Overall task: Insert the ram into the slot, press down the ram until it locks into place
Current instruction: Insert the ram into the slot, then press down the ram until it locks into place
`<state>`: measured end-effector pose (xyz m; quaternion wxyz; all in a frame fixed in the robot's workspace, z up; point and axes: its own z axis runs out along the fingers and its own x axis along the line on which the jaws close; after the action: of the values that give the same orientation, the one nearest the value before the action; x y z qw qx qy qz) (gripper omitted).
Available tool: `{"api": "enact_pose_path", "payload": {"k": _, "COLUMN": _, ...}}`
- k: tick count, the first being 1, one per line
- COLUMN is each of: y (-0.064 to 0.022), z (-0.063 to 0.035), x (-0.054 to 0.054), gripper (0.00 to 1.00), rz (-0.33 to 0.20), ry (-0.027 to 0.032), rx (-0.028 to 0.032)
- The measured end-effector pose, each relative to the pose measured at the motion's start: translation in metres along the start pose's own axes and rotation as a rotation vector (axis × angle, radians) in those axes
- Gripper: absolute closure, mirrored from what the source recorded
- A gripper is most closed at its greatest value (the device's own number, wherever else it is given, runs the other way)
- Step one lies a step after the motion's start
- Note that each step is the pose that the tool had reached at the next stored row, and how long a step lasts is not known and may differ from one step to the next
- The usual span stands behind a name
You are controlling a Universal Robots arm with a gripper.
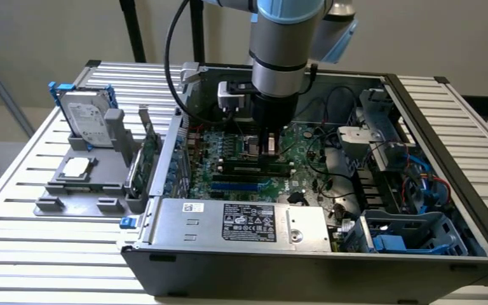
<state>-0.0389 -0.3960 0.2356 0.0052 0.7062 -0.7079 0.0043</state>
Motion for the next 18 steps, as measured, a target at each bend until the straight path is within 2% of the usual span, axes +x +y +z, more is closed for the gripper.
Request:
{"api": "enact_pose_path", "payload": {"k": 5, "y": 0.0033, "z": -0.0067, "x": 0.0004, "gripper": 0.79, "rz": 0.000, "ry": -0.0054, "rx": -0.0001}}
{"api": "enact_pose_path", "payload": {"k": 7, "y": 0.0046, "z": -0.0070, "x": 0.0003, "gripper": 0.81, "rz": 0.000, "ry": -0.0080, "rx": -0.0001}}
{"api": "enact_pose_path", "payload": {"k": 8, "y": 0.0047, "z": -0.0070, "x": 0.0003, "gripper": 0.87, "rz": 0.000, "ry": -0.0087, "rx": -0.0001}}
{"api": "enact_pose_path", "payload": {"k": 18, "y": 0.0048, "z": -0.0071, "x": 0.0004, "gripper": 0.89, "rz": 0.000, "ry": -0.0090, "rx": -0.0002}}
